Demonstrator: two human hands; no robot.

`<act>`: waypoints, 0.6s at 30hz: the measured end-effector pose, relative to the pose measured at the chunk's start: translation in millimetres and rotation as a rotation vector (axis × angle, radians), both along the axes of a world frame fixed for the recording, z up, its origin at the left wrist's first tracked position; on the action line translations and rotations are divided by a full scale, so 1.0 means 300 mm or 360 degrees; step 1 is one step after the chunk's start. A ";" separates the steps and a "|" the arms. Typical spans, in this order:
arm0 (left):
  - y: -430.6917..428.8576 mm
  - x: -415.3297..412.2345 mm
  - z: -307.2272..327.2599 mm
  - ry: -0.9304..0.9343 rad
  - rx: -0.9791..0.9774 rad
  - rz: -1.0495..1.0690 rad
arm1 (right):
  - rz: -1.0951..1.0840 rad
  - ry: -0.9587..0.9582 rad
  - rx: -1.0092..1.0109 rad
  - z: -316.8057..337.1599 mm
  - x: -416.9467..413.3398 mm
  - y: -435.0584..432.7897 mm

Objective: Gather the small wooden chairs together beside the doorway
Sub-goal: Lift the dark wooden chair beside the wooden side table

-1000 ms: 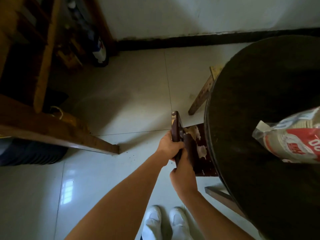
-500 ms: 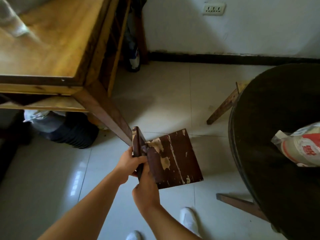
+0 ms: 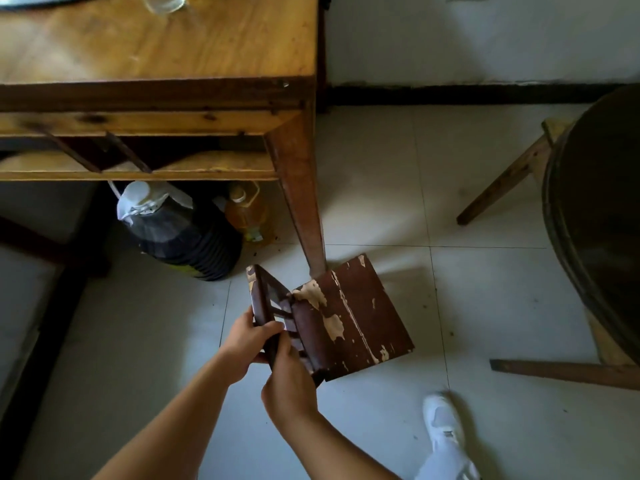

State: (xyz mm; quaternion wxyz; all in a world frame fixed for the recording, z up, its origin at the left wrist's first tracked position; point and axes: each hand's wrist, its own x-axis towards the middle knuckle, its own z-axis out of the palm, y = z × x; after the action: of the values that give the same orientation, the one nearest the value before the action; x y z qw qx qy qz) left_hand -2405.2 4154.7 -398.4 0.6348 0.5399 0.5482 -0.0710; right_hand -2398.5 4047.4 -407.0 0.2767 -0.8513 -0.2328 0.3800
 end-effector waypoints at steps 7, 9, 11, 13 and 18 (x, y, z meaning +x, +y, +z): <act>0.040 -0.087 -0.006 0.0054 -0.0092 -0.0001 | 0.0073 0.0120 -0.0024 -0.022 -0.064 0.025; 0.042 -0.100 0.011 0.0025 -0.0124 -0.0022 | 0.0068 0.0187 -0.0039 -0.027 -0.064 0.022; 0.041 -0.105 0.035 0.0031 -0.0104 -0.0051 | 0.0036 0.0318 -0.0013 -0.021 -0.048 0.015; 0.036 -0.100 0.078 0.0092 0.0094 -0.0118 | -0.0044 0.0487 0.0039 0.008 -0.015 0.001; -0.006 -0.035 0.300 -0.0016 0.0716 -0.0345 | -0.0389 0.0566 0.0311 0.224 0.176 -0.080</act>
State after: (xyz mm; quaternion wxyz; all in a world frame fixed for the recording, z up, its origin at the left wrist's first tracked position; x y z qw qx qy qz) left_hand -2415.7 4153.0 -308.3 0.4900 0.7235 0.4860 -0.0122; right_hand -2345.7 4023.3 -339.8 0.4384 -0.7620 -0.1114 0.4634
